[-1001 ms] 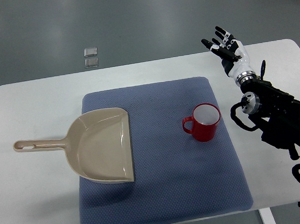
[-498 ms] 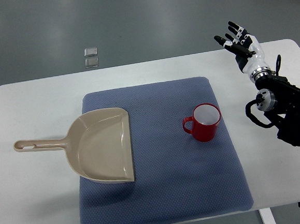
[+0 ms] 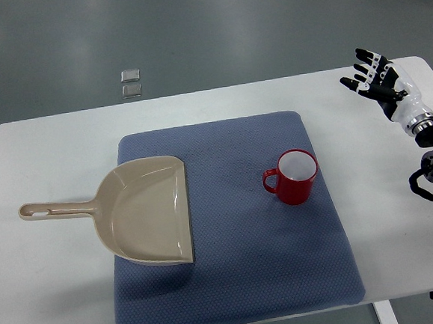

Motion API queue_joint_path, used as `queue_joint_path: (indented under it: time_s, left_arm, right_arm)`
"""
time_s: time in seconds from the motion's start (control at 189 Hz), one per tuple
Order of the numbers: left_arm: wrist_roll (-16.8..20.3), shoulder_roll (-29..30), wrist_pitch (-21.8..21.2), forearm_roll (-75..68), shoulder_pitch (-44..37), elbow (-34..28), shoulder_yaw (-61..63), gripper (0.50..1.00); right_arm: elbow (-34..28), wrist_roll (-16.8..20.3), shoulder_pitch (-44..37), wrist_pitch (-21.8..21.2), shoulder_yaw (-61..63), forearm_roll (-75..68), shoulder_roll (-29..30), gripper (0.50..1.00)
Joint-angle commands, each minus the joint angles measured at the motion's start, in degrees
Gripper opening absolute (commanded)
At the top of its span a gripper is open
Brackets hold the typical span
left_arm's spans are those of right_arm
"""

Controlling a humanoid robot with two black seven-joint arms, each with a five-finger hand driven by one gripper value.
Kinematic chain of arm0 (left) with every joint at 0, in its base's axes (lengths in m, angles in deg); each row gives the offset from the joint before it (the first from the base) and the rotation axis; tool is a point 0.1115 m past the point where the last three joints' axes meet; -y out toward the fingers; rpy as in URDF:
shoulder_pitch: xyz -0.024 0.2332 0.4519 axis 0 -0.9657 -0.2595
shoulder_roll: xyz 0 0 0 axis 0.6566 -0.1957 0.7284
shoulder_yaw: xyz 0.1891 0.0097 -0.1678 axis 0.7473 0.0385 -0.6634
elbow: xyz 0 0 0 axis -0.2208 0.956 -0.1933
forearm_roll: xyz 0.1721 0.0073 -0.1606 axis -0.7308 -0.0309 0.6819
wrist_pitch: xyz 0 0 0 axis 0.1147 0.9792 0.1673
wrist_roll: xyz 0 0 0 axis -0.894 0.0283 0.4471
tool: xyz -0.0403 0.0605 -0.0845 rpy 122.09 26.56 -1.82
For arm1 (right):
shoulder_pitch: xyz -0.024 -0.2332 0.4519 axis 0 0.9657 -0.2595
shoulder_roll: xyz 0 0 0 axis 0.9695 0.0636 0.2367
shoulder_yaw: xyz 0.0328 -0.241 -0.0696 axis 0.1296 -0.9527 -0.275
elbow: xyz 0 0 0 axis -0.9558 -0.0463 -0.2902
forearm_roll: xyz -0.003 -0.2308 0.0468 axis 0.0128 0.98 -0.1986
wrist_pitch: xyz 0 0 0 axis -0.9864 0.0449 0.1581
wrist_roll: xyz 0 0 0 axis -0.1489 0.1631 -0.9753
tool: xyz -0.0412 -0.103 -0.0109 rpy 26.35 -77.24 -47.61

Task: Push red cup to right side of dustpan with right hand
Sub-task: 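Pull the right hand back away from the mat toward the table edge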

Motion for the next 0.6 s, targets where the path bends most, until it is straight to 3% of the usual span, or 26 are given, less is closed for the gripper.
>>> queue_joint_path:
  time_s: [0.0,0.344,0.593]
  left_arm:
    - [0.0,0.0,0.0,0.0,0.0,0.0,0.0,1.0]
    - [0.0,0.0,0.0,0.0,0.0,0.0,0.0,1.0]
    - [0.0,0.0,0.0,0.0,0.0,0.0,0.0,1.0]
  right_arm:
    - [-0.1,-1.2,2.4,-4.1,0.2,1.5,-2.7,0.926]
    - [-0.3,-1.2,8.9,-15.5,0.4,5.0,-7.8,0.926]
    - [-3.7,-1.2,12.2,-15.9,0.6,8.9,-11.3,0.926]
